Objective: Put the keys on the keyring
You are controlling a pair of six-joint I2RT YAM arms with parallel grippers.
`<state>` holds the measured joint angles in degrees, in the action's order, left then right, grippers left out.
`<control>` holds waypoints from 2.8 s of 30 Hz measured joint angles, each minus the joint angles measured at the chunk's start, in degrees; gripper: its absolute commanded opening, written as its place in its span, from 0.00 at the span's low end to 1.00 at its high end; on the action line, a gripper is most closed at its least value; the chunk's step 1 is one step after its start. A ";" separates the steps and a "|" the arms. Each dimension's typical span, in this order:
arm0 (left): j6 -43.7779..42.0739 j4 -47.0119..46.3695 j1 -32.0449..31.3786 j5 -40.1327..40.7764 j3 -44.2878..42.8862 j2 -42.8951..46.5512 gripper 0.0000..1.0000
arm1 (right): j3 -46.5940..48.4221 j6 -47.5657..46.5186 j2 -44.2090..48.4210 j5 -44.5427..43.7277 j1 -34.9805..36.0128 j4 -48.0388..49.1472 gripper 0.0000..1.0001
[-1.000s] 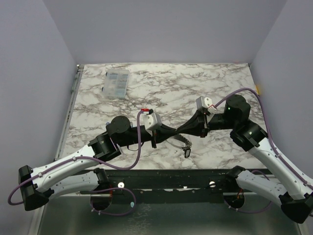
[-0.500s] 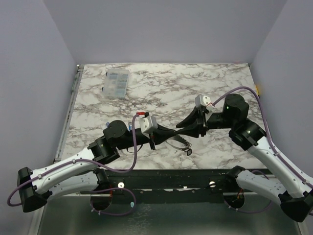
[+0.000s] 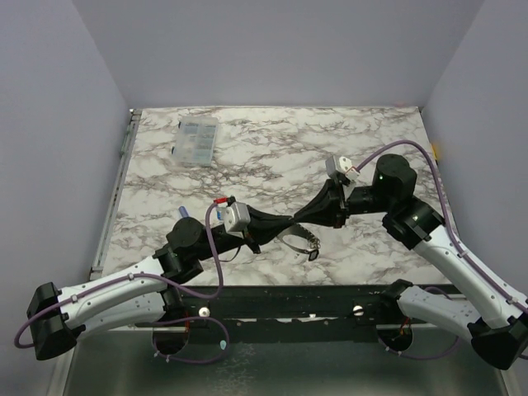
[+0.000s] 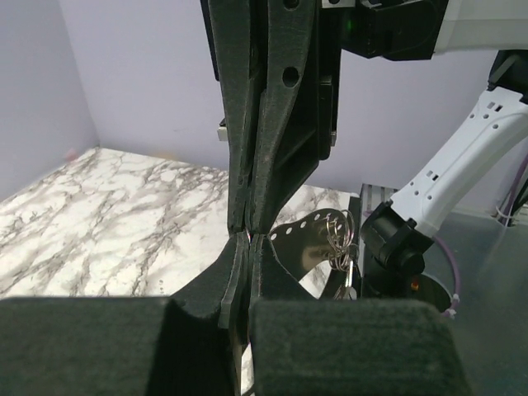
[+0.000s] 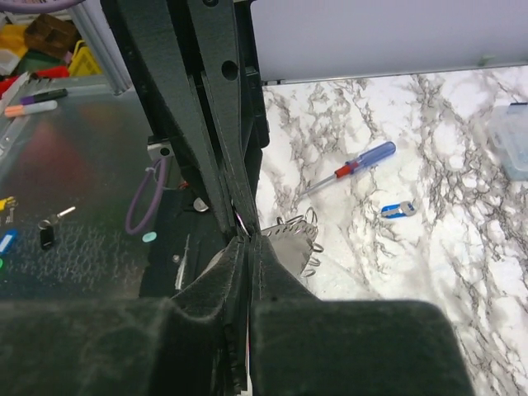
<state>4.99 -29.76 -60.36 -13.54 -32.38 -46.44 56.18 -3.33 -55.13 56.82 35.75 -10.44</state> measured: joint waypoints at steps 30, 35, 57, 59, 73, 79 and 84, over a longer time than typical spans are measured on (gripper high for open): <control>-1.42 -5.84 -0.42 10.32 8.09 2.73 0.00 | 0.68 -1.31 0.26 -9.99 0.31 -6.86 0.97; -0.70 -6.80 -0.39 9.90 8.09 2.40 0.00 | 0.68 -1.44 -1.27 -6.75 0.33 -5.03 0.81; 4.02 -14.10 -0.42 7.74 8.09 -0.63 0.00 | -0.66 -4.48 -5.57 -2.91 4.07 0.35 0.34; 4.31 -14.29 -0.39 7.45 8.09 -0.66 0.00 | -0.66 -4.79 -5.57 -2.89 4.07 0.35 0.30; 5.81 -15.72 -0.22 5.95 8.09 -1.09 0.07 | -0.66 -6.86 -4.76 -2.99 4.07 -0.13 0.01; 6.78 -16.35 0.00 4.17 8.02 -1.09 0.68 | -0.66 -7.82 -4.11 -2.73 4.24 -1.16 0.01; 7.41 -15.30 -0.15 2.84 7.72 -0.28 0.80 | -0.70 -8.76 -3.61 -3.02 4.31 -1.77 0.01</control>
<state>12.40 -45.06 -60.51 -10.70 -24.67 -46.72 55.48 -12.10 -58.74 53.80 40.05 -12.21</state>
